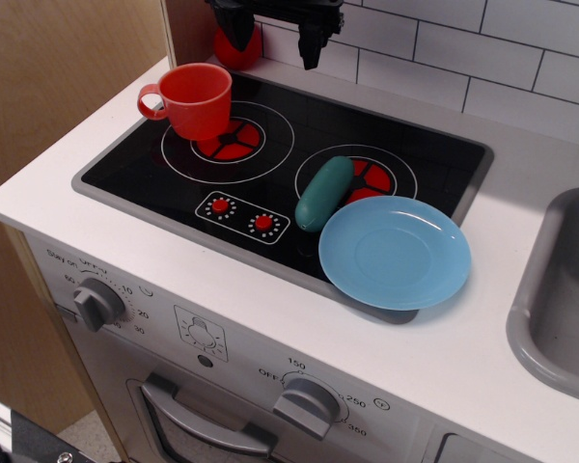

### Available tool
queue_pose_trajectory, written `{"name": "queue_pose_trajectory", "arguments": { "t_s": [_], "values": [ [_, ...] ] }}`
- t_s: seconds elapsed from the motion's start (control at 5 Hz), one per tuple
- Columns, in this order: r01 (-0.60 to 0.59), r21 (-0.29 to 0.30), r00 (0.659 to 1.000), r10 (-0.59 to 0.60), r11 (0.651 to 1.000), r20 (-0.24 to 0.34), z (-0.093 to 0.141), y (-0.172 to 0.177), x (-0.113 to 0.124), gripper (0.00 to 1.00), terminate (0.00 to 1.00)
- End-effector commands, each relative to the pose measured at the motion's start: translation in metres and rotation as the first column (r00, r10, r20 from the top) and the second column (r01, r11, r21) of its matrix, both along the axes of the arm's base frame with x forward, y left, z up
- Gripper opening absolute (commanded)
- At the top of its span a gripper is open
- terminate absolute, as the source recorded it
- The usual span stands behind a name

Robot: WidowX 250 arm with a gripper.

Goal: Put cup on plate

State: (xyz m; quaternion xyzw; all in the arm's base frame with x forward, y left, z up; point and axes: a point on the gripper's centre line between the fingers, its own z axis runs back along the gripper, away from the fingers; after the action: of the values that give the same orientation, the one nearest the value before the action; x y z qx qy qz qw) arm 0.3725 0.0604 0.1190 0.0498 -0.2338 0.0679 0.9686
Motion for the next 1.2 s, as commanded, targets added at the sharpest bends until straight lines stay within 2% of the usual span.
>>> {"name": "queue_pose_trajectory", "arguments": {
  "t_s": [0.0, 0.2, 0.4, 0.6, 0.8, 1.0],
  "values": [
    [0.000, 0.000, 1.000, 0.000, 1.000, 0.000, 0.000, 0.000, 0.000, 1.00, 0.00],
    [0.114, -0.019, 0.993, -0.114, 0.993, -0.003, 0.015, 0.018, -0.020, 1.00, 0.00],
    [0.232, -0.039, 0.973, -0.232, 0.972, -0.013, 0.038, 0.036, -0.034, 1.00, 0.00],
    [0.345, -0.032, 0.936, -0.346, 0.938, -0.063, 0.053, 0.055, -0.041, 1.00, 0.00],
    [0.569, 0.052, 0.813, -0.552, 0.821, -0.188, 0.042, 0.077, -0.044, 1.00, 0.00],
    [0.697, 0.045, 0.697, -0.662, 0.715, -0.274, 0.031, 0.094, -0.043, 1.00, 0.00]
  ]
}}
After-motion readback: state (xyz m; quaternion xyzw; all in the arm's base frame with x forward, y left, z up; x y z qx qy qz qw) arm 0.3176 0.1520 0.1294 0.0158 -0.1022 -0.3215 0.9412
